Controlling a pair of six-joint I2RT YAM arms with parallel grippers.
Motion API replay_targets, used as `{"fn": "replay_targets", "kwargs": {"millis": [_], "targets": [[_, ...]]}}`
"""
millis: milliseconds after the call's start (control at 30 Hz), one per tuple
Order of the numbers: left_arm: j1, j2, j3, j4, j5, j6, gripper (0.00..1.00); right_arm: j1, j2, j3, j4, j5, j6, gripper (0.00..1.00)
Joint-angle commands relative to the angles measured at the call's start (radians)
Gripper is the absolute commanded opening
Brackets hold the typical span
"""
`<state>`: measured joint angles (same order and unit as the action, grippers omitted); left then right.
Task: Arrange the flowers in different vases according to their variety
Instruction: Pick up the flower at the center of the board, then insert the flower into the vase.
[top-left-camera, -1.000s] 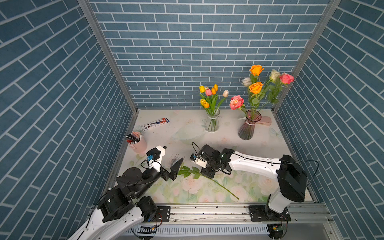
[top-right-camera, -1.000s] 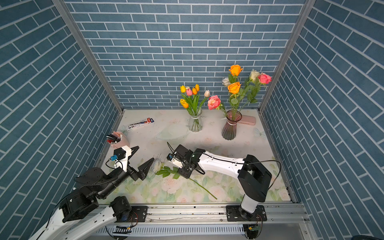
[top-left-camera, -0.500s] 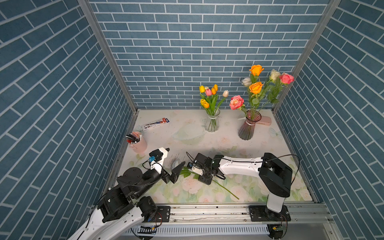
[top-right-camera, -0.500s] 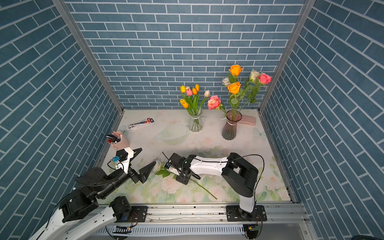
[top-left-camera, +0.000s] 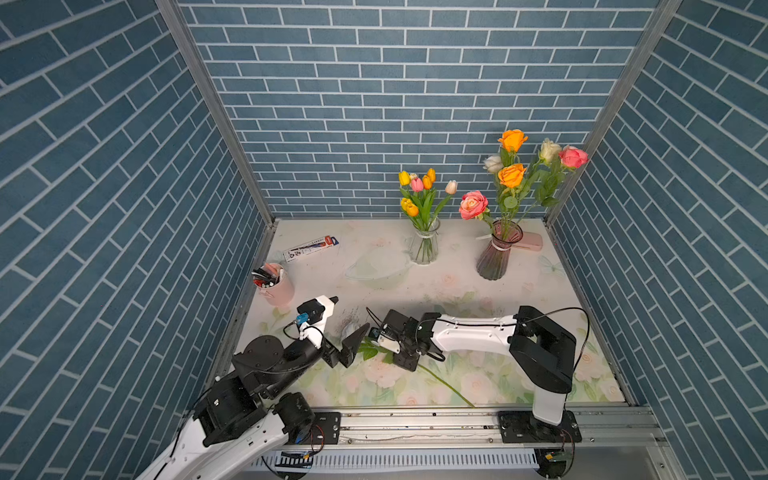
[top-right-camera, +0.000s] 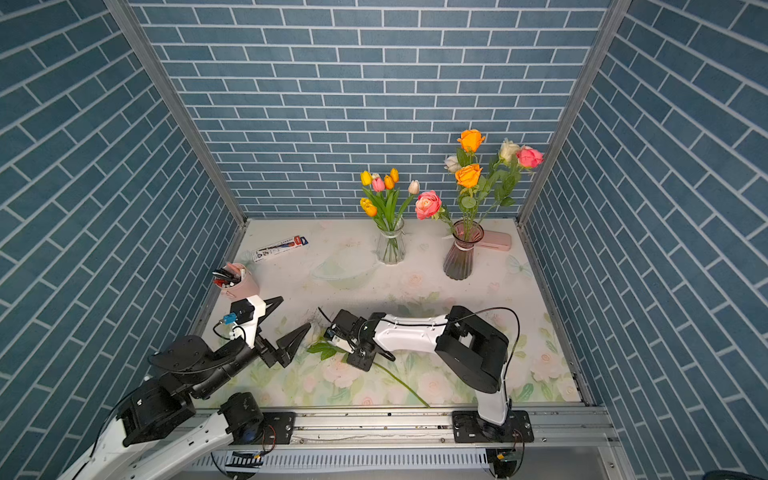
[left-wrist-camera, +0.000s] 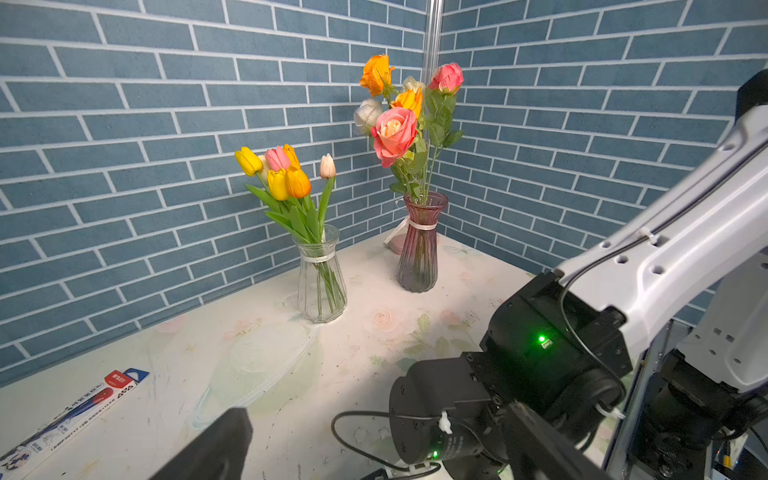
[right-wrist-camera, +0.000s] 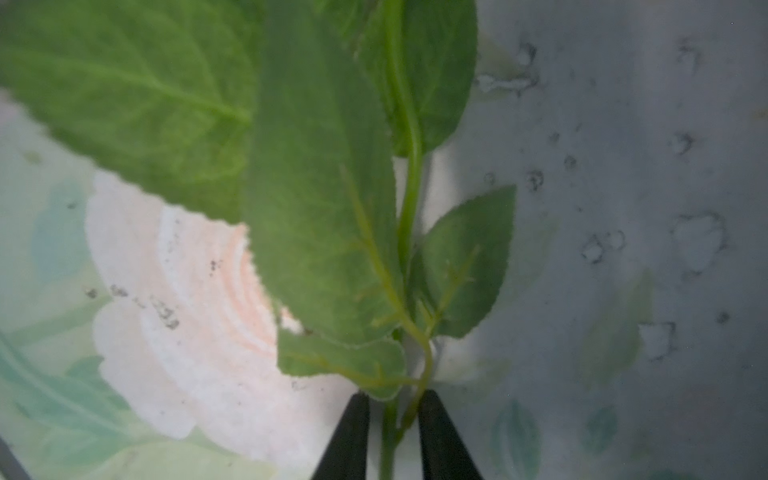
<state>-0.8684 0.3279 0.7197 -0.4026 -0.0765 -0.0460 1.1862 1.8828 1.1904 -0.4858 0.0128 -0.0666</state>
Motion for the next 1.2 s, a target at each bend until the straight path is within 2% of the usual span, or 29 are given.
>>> {"fn": "replay_targets", "kwargs": {"millis": [0, 67, 200, 333, 467, 700, 833, 900, 1033, 1167], "targets": [[-0.001, -0.012, 0.029, -0.008, 0.006, -0.005, 1.00, 0.004, 0.041, -0.022, -0.033, 0.019, 0.005, 0.09], [-0.001, -0.015, 0.030, -0.010, 0.009, -0.006, 1.00, 0.003, 0.031, -0.029, -0.027, 0.027, 0.010, 0.00], [-0.001, -0.019, 0.041, -0.015, 0.012, -0.006, 1.00, -0.002, -0.002, -0.032, -0.015, 0.079, 0.054, 0.00], [-0.001, -0.032, 0.055, -0.024, 0.015, -0.002, 1.00, -0.044, -0.077, -0.042, -0.020, 0.210, 0.139, 0.00], [-0.002, -0.056, 0.057, -0.023, 0.012, 0.000, 1.00, -0.137, -0.232, -0.094, 0.007, 0.299, 0.220, 0.00], [-0.001, -0.065, 0.047, -0.016, 0.006, 0.006, 1.00, -0.218, -0.554, -0.143, 0.047, 0.480, 0.241, 0.00], [-0.001, -0.053, 0.041, 0.000, 0.018, 0.009, 1.00, -0.224, -0.761, -0.154, 0.153, 0.602, 0.202, 0.00], [-0.001, -0.048, 0.037, 0.010, 0.025, 0.010, 1.00, -0.224, -0.875, -0.186, 0.277, 0.644, 0.149, 0.00], [-0.001, -0.034, 0.032, 0.024, 0.035, 0.014, 1.00, -0.231, -1.079, -0.289, 0.663, 0.726, -0.018, 0.00], [-0.001, -0.018, 0.024, 0.042, 0.041, 0.015, 1.00, -0.273, -1.088, -0.263, 0.910, 0.790, -0.210, 0.00]]}}
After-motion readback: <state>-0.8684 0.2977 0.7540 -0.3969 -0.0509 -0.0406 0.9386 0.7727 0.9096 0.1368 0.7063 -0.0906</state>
